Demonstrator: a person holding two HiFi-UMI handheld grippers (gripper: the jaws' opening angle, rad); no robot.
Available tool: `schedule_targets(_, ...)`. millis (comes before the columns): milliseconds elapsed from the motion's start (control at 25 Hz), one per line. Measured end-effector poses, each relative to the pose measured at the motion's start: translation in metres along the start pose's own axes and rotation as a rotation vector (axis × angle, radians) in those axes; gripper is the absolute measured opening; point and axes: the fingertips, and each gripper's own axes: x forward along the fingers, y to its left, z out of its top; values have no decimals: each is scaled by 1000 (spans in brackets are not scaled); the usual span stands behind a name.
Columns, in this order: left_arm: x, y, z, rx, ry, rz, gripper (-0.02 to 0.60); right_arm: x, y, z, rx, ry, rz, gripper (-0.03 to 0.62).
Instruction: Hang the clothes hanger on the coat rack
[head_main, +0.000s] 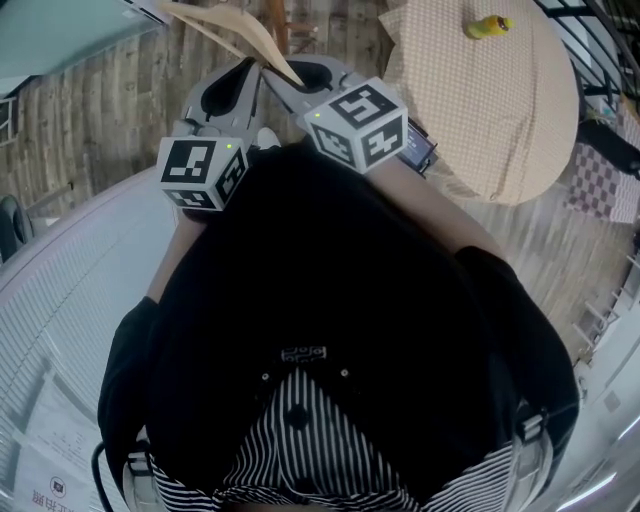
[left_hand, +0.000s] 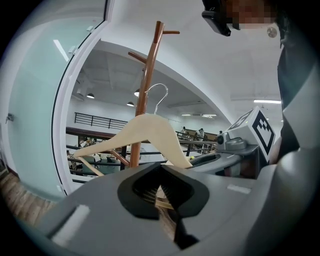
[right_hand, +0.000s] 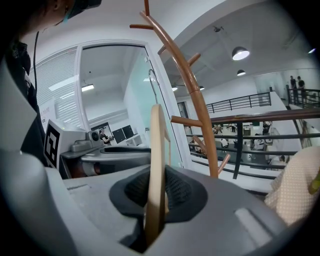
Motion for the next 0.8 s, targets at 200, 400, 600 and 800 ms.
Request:
schedule_targets(200,4,27,-3,-3,4,-35,3,26,-1,2,4,5,-24,44)
schedule_targets(400,7,49,1,-3,4,-67,3,46,-1,10,4,10,-43,44)
schedule_targets(600,1,72,-7,4,-12,-91,3,66,18,5,-48,10,-16,44)
schedule_targets(800,14,70,-22,-17,13,-149,3,68,6,-9,20,31,-22,44)
